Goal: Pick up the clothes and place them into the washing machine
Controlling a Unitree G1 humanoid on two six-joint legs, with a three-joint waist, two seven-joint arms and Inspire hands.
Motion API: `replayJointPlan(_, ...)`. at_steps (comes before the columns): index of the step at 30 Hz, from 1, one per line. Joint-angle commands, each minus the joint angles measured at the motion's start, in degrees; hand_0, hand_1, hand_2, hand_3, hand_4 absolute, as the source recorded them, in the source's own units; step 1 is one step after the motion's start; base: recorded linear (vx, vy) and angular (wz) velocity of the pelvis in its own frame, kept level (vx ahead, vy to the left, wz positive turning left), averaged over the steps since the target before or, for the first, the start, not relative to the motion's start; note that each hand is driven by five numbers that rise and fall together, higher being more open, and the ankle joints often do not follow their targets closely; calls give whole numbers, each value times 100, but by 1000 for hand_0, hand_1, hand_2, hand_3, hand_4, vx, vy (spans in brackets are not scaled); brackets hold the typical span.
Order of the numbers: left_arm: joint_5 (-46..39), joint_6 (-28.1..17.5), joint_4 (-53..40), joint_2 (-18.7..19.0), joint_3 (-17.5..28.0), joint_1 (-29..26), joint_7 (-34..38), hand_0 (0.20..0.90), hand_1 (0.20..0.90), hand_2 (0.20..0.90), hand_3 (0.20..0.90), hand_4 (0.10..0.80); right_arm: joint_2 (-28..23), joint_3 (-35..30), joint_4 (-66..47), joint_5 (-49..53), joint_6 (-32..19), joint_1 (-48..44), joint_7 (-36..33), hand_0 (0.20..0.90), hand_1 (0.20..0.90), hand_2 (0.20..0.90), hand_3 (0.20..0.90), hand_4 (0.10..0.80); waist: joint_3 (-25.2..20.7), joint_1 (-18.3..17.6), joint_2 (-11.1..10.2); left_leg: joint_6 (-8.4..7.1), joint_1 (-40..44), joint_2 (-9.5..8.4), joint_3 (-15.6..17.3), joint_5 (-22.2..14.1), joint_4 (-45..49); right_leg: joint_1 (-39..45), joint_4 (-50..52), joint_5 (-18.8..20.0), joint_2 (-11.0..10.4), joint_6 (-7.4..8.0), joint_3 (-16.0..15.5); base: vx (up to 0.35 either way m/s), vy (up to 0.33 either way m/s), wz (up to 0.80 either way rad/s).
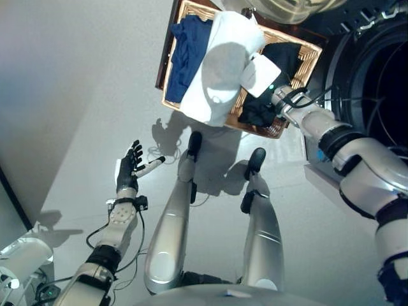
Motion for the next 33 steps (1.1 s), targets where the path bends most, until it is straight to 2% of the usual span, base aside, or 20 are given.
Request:
replayJointPlan(1, -27, -360, -666, 413, 156, 455, 133, 900, 900, 900, 900, 800, -610, 96, 317, 184, 297, -613, 217, 900, 900, 900, 900, 800, -49, 213, 421, -274, -410, -55, -46, 218, -129, 3, 360, -193, -121, 156, 81, -6, 0, 6)
replayJointPlan(11, -48, -371, -644, 390, 234, 420, 158, 900, 900, 900, 900, 800, -761, 71, 312, 268, 284, -688, 208, 900, 900, 900, 900, 800, -49, 229, 453, -279, -562, -80, -75, 250, -116, -162, 449, -227, -110, 136, 86, -1, 1, 1)
replayJointPlan(13, -48, -372, -638, 387, 239, 441, 152, 900, 900, 900, 900, 800, -767, 47, 358, 284, 294, -644, 213, 686, 686, 686, 686, 647, -49, 228, 460, -278, -531, -91, -74, 226, -113, -141, 484, -268, -117, 133, 88, 0, 0, 0)
replayJointPlan(14, -45, -360, -621, 385, 248, 427, 138, 900, 900, 900, 900, 800, -772, 49, 366, 290, 289, -668, 225, 200, 200, 200, 200, 300, -49, 229, 463, -278, -559, -83, -75, 246, -112, -173, 479, -246, -109, 128, 96, 0, 0, 0)
replayJointPlan(33, 1, -335, -589, 425, 258, 492, 118, 900, 900, 900, 900, 800, -963, 150, 234, 24, 397, -752, 115, 200, 200, 200, 200, 300, -49, 192, 438, -266, -437, -89, -37, 213, -74, -74, 488, -250, -86, 129, 141, -1, 0, 0)
